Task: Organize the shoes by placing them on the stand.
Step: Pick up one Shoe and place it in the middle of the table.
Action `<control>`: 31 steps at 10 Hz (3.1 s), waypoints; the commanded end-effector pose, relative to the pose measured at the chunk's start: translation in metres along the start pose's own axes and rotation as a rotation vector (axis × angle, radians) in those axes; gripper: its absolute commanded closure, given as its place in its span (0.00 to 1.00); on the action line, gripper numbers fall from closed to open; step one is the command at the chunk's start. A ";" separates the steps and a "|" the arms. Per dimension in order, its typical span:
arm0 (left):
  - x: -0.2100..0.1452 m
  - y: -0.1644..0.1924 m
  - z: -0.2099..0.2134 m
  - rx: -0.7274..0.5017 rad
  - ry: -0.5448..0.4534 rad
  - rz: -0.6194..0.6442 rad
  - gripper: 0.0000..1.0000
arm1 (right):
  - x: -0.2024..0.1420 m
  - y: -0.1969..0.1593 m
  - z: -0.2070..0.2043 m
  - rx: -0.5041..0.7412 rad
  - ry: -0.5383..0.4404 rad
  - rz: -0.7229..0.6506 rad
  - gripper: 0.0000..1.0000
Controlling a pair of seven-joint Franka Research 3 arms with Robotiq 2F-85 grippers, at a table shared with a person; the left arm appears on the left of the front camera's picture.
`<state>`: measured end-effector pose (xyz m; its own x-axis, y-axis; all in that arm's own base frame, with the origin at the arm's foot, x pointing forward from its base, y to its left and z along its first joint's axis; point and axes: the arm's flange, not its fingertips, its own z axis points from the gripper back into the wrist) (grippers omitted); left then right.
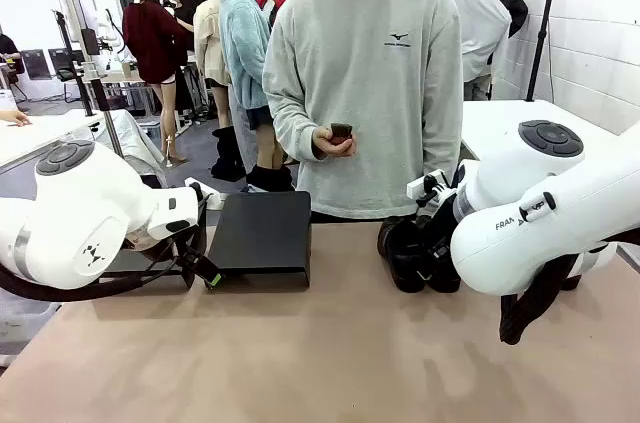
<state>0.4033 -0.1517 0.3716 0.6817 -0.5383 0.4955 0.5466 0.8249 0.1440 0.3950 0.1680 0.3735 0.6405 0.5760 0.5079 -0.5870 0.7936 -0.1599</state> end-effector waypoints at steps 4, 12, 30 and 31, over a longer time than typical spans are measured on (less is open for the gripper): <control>0.000 0.000 0.000 0.000 0.000 0.000 0.00 | 0.000 0.000 0.000 0.000 0.000 0.000 0.00; 0.000 0.000 0.000 0.000 0.000 0.000 0.00 | 0.000 0.000 0.000 0.000 0.000 0.000 0.00; -0.065 0.075 0.170 -0.340 -0.207 0.168 0.00 | -0.121 -0.112 0.144 0.297 -0.235 -0.085 0.00; -0.060 0.073 0.167 -0.329 -0.169 0.173 0.00 | -0.086 -0.157 0.165 0.280 -0.223 -0.096 0.00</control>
<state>0.3410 -0.0243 0.5223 0.7050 -0.3161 0.6349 0.5606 0.7967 -0.2259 0.3508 -0.0377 0.4945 0.5990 0.4179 0.6830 -0.6580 0.7430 0.1225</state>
